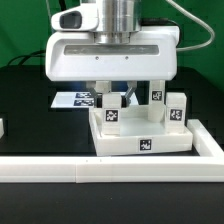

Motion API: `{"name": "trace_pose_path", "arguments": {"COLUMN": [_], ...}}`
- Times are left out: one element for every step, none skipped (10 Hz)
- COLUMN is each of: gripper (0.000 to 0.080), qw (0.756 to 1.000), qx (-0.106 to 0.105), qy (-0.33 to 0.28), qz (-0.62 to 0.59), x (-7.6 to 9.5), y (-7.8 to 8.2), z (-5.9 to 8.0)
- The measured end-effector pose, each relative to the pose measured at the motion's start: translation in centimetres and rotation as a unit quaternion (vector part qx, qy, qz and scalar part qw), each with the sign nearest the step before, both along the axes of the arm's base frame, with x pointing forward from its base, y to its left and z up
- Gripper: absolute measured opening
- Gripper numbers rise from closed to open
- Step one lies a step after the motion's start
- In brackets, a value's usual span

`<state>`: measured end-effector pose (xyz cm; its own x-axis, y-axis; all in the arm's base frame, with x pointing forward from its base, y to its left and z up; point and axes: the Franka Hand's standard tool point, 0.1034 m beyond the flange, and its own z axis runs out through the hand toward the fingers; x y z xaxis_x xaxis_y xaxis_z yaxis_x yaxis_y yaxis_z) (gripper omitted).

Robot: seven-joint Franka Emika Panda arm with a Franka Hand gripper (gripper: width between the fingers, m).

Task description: Assemble square table

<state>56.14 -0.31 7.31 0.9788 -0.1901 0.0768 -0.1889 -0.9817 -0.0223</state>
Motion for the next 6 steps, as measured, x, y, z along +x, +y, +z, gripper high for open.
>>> {"name": "trace_pose_path", "arguments": {"gripper": [0.029, 0.029, 0.029, 0.029, 0.029, 0.029], "qw": [0.999, 0.995, 0.989, 0.981, 0.971, 0.96], "qx": [0.004, 0.012, 0.018, 0.022, 0.027, 0.031], "qy": [-0.006, -0.011, -0.014, -0.017, -0.017, -0.017], "qz": [-0.042, -0.099, -0.146, -0.192, -0.237, -0.279], "x": [0.0, 0.0, 0.0, 0.1, 0.1, 0.1], "y": [0.0, 0.0, 0.1, 0.4, 0.8, 1.0], "z": [-0.1, -0.1, -0.1, -0.1, -0.1, -0.1]}}
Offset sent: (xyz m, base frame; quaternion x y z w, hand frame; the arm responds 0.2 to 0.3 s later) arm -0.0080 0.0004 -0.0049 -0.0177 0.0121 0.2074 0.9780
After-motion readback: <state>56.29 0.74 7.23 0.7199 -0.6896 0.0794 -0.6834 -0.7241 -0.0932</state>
